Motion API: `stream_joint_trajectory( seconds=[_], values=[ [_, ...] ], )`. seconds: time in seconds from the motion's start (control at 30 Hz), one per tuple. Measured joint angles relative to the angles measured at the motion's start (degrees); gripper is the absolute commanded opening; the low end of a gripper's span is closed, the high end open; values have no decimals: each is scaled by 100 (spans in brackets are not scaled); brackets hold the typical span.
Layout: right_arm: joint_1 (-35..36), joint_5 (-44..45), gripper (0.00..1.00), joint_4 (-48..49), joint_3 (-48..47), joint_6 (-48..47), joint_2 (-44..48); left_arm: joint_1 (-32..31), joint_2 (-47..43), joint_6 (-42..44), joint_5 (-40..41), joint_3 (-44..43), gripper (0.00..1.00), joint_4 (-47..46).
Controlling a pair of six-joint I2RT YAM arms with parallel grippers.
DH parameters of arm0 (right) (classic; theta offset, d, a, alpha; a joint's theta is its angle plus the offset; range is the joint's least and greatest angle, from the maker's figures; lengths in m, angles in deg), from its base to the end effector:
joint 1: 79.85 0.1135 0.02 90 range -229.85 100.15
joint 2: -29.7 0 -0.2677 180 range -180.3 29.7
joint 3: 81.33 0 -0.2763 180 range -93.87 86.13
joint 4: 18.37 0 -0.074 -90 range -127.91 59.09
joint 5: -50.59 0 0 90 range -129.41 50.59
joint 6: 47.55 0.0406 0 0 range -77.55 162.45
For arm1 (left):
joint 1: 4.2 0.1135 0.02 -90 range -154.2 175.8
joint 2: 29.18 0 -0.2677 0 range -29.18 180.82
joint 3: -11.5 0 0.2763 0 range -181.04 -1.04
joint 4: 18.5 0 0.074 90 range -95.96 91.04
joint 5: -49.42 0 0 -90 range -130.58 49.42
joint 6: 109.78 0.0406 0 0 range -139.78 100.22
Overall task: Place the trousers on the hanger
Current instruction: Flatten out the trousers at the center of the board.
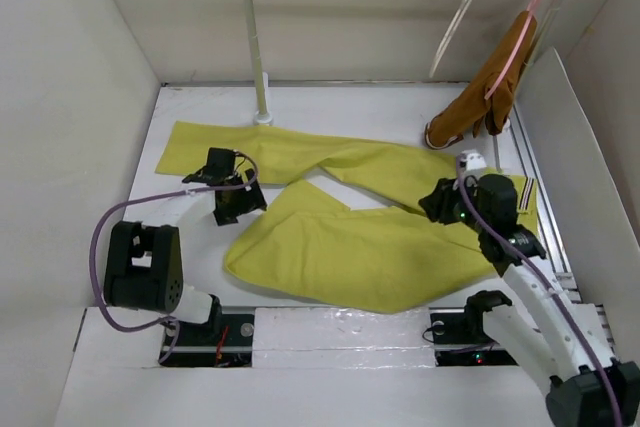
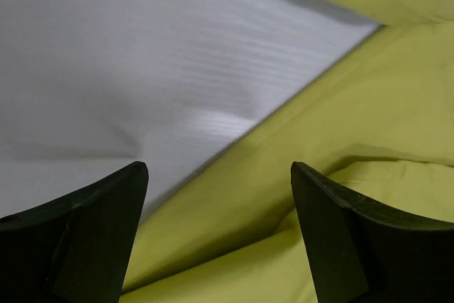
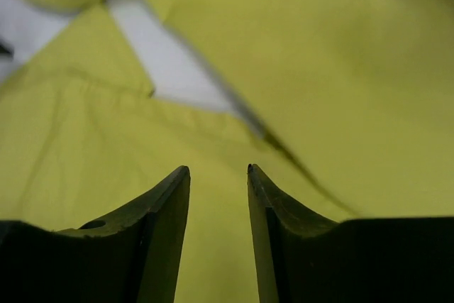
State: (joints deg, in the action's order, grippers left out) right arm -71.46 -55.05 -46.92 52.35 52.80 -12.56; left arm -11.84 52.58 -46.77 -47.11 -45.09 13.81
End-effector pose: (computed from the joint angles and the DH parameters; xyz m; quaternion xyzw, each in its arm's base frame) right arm 0.1967 0.0401 0.2662 -0.0594 0.8343 0.2002 0.5102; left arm 0.2899 -0.0436 0.1645 -0.1454 0.9475 -0.1354 0.2506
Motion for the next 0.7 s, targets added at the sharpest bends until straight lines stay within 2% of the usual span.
stream_joint_trajectory(
  seconds=[0.13, 0.23, 0.43, 0.5, 0.6, 0.63, 0.7],
  values=[
    [1375, 133, 48, -94, 396, -7, -184, -407, 306, 494, -275, -531, 78, -308],
    [2116, 321, 48, -195, 535, 48, -151, -634, 695, 772, -516, -986, 77, -448],
    [2664, 645, 48, -197, 527, 151, -44, -1108, 1784, 1036, -240, -1624, 76, -533],
    [2736, 708, 49, -258, 470, 151, -63, -1180, 1869, 1040, -181, -1764, 69, -590],
    [2855, 835, 50, -293, 411, 151, -55, -1261, 2004, 1060, -131, -1834, 51, -713],
    [2874, 883, 50, -302, 411, 153, -48, -1294, 2024, 1075, -55, -1834, 31, -737],
    [2883, 986, 51, -284, 431, 155, -48, -1410, 2037, 1051, 50, -1770, 0, -793]
  ],
)
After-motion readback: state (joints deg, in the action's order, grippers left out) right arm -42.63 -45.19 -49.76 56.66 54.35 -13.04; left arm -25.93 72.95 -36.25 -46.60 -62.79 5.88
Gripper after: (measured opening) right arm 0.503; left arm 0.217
